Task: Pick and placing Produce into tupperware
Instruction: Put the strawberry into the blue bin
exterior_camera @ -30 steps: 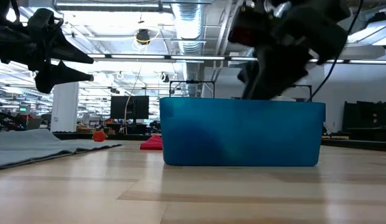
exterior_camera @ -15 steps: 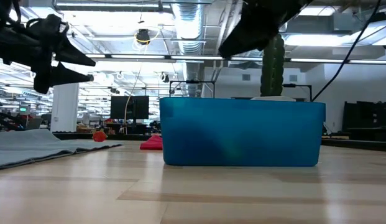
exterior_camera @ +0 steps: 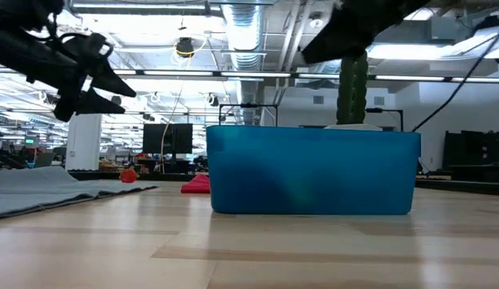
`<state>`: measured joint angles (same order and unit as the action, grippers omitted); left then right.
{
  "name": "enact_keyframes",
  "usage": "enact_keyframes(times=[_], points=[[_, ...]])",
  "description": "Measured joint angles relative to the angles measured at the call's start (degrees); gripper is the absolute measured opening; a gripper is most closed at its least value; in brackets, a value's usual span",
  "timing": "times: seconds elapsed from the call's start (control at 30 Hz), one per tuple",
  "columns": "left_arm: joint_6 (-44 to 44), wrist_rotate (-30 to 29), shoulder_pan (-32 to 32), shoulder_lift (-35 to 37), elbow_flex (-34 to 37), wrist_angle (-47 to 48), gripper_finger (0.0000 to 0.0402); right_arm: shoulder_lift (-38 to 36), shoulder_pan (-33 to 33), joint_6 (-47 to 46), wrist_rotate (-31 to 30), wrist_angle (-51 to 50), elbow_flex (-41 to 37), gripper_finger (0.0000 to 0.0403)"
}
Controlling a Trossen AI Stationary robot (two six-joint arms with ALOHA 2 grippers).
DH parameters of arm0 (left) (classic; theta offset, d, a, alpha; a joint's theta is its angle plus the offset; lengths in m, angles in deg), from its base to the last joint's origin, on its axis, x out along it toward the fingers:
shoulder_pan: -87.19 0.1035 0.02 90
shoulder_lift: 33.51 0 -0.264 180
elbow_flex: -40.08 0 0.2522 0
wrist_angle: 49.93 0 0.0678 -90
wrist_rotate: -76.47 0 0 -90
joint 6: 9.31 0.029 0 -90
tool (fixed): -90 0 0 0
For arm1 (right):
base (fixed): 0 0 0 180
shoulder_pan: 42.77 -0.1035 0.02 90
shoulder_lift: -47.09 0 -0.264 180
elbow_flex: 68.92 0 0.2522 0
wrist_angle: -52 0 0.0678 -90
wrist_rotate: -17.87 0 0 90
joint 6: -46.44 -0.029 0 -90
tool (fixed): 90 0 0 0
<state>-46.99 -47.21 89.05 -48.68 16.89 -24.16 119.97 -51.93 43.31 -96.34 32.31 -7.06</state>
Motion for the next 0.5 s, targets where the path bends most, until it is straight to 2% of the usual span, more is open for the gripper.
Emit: enact_keyframes(times=[0.13,0.27,0.4,0.5], points=[[4.1,4.8,3.7,-5.4,-1.4,-3.3,0.0245,-9.8,0.6,0.6,0.4,1.2,-5.8,0.0183],[6.9,11.0,6.2,-9.2,-1.4,-11.0,0.0245,-19.2,-1.4,-0.2,4.9,9.4,-15.1,0.0180],[6.8,12.4,9.0,-12.2,-1.5,-12.4,0.0245,-25.6,-5.3,0.1,7.7,18.2,-23.0,0.0182],[4.0,9.5,12.0,-13.9,-1.5,-12.3,0.0245,-27.8,-7.7,0.1,7.7,19.8,-26.2,0.0184]])
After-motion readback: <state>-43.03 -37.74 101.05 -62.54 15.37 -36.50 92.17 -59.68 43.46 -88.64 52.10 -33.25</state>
